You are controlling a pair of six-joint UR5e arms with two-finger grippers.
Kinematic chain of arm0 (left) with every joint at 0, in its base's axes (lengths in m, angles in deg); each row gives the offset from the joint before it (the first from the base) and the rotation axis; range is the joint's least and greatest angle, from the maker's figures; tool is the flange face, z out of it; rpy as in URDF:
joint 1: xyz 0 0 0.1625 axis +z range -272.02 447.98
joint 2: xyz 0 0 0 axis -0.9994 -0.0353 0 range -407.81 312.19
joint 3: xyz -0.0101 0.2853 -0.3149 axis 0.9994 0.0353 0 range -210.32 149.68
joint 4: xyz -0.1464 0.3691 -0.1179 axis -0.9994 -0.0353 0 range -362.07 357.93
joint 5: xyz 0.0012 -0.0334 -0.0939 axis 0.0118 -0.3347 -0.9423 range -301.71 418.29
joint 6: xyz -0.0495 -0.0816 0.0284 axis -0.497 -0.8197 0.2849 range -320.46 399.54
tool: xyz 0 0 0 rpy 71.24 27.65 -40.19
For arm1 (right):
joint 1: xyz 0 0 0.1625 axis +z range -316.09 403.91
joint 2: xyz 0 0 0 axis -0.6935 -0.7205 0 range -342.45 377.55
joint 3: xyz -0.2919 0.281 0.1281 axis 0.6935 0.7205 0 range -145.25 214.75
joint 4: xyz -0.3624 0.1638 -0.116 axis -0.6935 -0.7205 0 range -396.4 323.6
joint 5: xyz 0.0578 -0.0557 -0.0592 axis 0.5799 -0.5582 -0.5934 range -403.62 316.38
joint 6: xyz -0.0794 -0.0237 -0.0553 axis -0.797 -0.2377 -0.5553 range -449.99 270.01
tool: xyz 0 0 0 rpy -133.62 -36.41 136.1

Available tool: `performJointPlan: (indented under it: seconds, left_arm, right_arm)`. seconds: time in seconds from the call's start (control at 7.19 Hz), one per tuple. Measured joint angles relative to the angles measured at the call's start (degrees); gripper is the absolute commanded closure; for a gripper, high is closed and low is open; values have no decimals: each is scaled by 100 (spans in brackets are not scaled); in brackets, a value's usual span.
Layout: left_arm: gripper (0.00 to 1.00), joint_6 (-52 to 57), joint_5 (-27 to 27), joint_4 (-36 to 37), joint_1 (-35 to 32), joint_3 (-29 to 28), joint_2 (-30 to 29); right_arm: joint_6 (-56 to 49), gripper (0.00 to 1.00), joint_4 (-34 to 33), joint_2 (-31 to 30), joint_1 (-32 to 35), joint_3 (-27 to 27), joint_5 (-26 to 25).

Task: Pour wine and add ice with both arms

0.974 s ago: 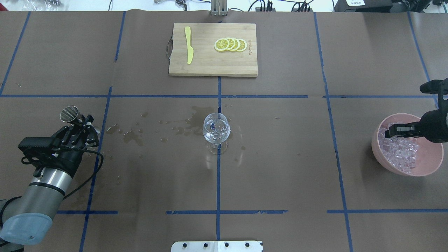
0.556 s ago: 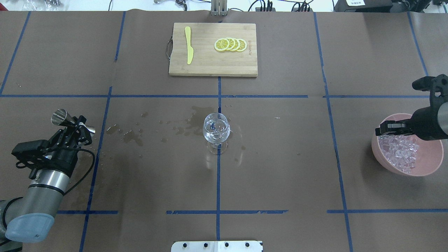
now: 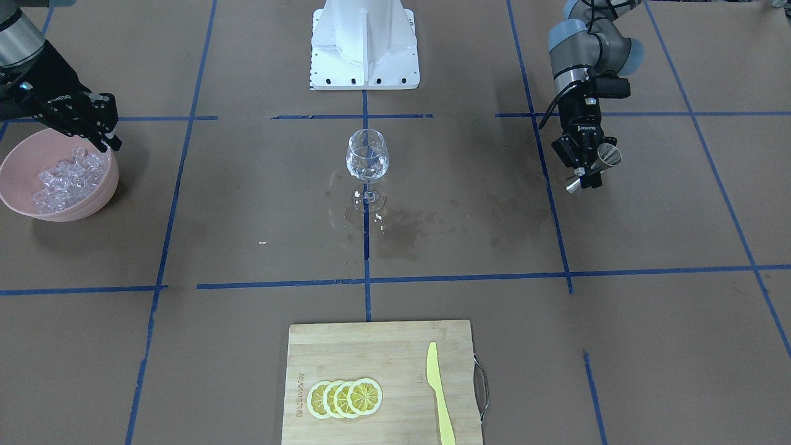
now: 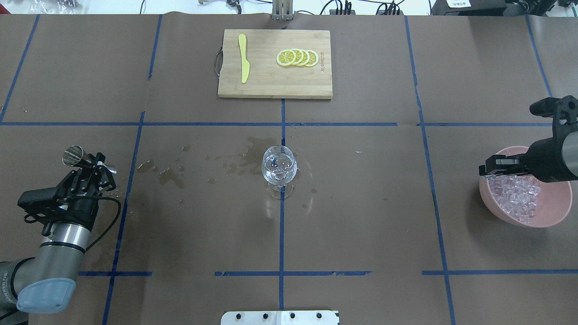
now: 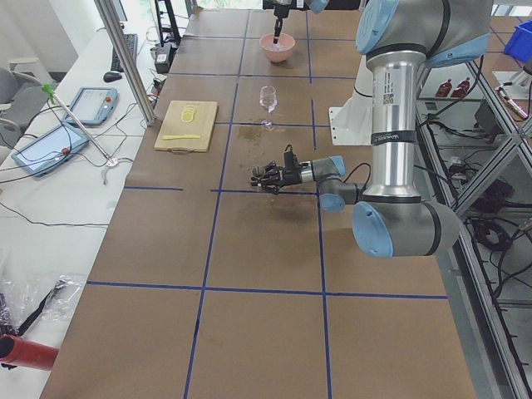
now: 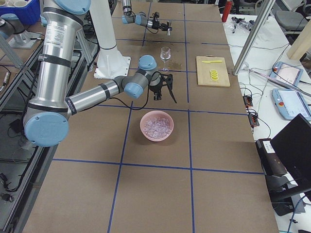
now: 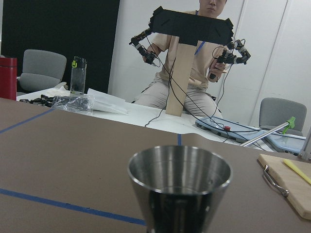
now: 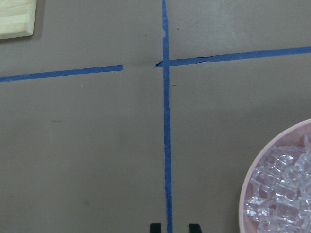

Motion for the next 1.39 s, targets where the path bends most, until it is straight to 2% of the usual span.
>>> performJointPlan:
  seconds: [0.7, 1.11, 1.39]
  left_arm:
    - [100, 7, -22, 349, 278, -7, -21]
    - [100, -9, -28, 352, 336, -72, -23]
    - [90, -46, -28, 352, 350, -162, -18]
  right_arm:
    - [355, 100, -209, 675, -110, -55, -2]
    - [369, 100, -217, 830, 175, -289, 393]
    - [477, 100, -219, 983, 263, -327, 503]
